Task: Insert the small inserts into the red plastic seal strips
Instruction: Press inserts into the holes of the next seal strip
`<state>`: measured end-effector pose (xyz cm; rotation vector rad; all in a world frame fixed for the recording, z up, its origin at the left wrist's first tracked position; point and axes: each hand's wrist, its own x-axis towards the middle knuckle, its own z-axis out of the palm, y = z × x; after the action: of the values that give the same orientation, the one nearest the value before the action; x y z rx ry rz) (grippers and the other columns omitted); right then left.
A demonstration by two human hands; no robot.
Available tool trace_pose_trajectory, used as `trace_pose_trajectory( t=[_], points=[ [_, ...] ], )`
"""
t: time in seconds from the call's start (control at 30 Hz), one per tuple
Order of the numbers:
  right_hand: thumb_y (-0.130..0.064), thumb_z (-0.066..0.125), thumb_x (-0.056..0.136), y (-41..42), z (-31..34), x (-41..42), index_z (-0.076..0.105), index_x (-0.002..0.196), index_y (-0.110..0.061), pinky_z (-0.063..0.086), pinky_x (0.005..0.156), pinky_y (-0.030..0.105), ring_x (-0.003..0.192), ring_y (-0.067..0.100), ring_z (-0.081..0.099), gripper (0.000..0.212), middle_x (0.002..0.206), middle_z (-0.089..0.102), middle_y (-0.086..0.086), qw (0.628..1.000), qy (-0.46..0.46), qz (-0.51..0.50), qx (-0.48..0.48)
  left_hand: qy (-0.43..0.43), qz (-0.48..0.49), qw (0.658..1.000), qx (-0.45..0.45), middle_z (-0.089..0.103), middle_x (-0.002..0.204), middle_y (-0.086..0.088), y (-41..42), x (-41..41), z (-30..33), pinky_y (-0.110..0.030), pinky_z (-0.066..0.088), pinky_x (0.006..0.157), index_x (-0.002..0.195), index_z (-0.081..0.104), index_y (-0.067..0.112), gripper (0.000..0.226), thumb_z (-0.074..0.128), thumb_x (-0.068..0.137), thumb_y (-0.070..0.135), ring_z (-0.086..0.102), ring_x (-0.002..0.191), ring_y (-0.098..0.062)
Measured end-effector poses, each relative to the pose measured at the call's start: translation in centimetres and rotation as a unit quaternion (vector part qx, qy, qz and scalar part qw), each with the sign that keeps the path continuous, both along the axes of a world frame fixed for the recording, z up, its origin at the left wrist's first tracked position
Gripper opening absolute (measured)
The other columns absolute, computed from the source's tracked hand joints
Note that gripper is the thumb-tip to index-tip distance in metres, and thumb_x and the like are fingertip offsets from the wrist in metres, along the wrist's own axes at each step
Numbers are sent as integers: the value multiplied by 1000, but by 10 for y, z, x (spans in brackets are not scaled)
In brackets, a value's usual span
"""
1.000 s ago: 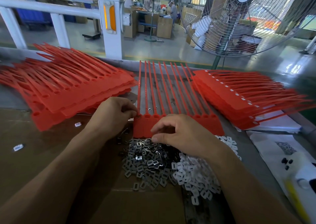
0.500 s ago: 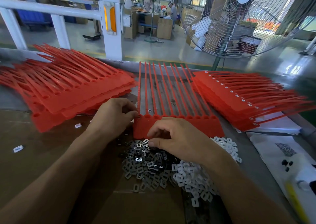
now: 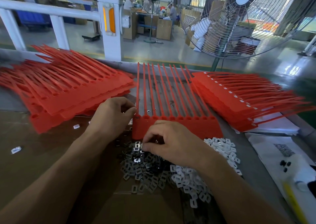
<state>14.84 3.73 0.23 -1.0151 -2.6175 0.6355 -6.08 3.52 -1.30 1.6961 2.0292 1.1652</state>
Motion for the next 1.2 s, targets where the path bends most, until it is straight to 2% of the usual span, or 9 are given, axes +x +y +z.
trace_pose_trajectory(
  t=[0.1, 0.27, 0.43, 0.6, 0.7, 0.8, 0.97, 1.07, 1.2],
  points=[
    [-47, 77, 89, 0, 0, -1, 75, 104, -32, 47, 83, 21, 94, -1, 58, 21, 99, 61, -17, 1000, -12, 12, -3, -10, 0, 1000, 9, 71, 83, 15, 0, 1, 1, -27, 51, 74, 90, 75, 28, 7, 70, 92, 32, 64, 81, 0],
    [-38, 78, 90, -2, -2, -2, 76, 102, -30, 46, 79, 19, 91, -2, 58, 14, 97, 63, -17, 1000, -5, 6, 2, -10, -5, 1000, 20, 71, 79, 13, -1, 1, 0, -29, 54, 73, 86, 74, 28, 9, 69, 93, 31, 65, 76, -2],
    [-32, 78, 91, -1, 1, 3, 73, 92, -32, 40, 77, 15, 90, -3, 58, 5, 93, 63, -19, 998, 38, -5, -47, -10, -7, 999, 34, 71, 76, 13, 0, 0, 0, -34, 56, 71, 85, 74, 28, 10, 69, 92, 33, 65, 71, -1],
    [-27, 74, 95, 1, 2, 6, 74, 94, -30, 50, 78, 19, 87, 0, 65, 3, 92, 69, -16, 991, 90, -39, -91, -11, -14, 999, 52, 70, 75, 18, -1, 2, 1, -25, 52, 66, 84, 73, 29, 9, 69, 92, 30, 64, 73, 3],
    [-32, 71, 97, 4, 0, 7, 74, 94, -33, 47, 72, 16, 80, -3, 66, 4, 87, 71, -20, 981, 123, -82, -124, -21, -51, 996, 66, 71, 77, 16, -4, 5, 4, -20, 48, 64, 86, 74, 29, 9, 70, 93, 26, 65, 74, 0],
    [-33, 68, 98, 9, 0, 11, 75, 97, -31, 48, 72, 21, 73, -3, 65, 7, 88, 76, -14, 952, 201, -128, -190, -49, -145, 986, 67, 72, 83, 11, -8, 9, 10, -21, 49, 69, 89, 75, 27, 7, 71, 93, 22, 66, 76, -6],
    [-21, 68, 98, 15, 0, 13, 76, 100, -16, 46, 52, 23, 61, 10, 56, 9, 84, 76, 2, 891, 310, -158, -291, -58, -287, 955, 54, 72, 91, 7, -15, 16, 17, -15, 46, 71, 96, 75, 25, 10, 72, 91, 17, 65, 83, -12],
    [-17, 70, 97, 17, -2, 12, 76, 97, -12, 44, 49, 24, 60, 13, 54, 8, 83, 75, 5, 867, 343, -155, -327, -64, -305, 949, 52, 72, 95, 7, -16, 17, 16, -18, 48, 74, 101, 74, 28, 17, 75, 89, 16, 66, 89, -17],
    [-13, 68, 97, 18, -2, 10, 76, 94, -12, 42, 47, 24, 59, 12, 53, 8, 79, 72, 7, 833, 380, -146, -375, -72, -281, 954, 81, 70, 92, 7, -16, 20, 15, -25, 50, 72, 99, 74, 29, 20, 78, 86, 15, 64, 82, -17]
  ],
)
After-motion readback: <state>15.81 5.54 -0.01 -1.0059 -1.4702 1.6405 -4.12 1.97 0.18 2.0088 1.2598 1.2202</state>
